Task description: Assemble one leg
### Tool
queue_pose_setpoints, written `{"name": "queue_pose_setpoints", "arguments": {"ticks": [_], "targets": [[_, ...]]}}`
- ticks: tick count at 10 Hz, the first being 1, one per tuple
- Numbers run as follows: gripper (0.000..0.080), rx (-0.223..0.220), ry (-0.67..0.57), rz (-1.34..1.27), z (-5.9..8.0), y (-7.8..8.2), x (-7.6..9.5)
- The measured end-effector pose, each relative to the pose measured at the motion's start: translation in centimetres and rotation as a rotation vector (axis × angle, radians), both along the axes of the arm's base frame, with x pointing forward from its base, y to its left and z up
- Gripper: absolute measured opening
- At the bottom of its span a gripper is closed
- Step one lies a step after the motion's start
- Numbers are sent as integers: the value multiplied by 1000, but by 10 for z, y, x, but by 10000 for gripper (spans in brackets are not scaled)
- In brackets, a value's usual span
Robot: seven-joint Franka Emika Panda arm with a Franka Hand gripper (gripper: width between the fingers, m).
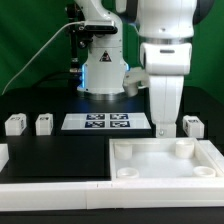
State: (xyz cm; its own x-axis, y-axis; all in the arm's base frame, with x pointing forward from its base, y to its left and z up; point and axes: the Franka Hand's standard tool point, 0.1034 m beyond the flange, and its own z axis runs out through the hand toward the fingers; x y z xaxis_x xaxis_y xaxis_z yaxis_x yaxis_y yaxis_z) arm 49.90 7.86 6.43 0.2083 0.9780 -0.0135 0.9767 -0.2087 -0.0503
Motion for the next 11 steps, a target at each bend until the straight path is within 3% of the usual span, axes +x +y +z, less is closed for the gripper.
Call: {"name": "queue_pose_setpoints", "arguments": {"ticks": [1,5,9,11], "targets": [[648,-5,-10,-39,7,2,-4],[648,-5,-11,-141,7,2,-7],[648,-16,2,-614,3,3,-13],[648,-25,14,-907,0,15,-20]]}}
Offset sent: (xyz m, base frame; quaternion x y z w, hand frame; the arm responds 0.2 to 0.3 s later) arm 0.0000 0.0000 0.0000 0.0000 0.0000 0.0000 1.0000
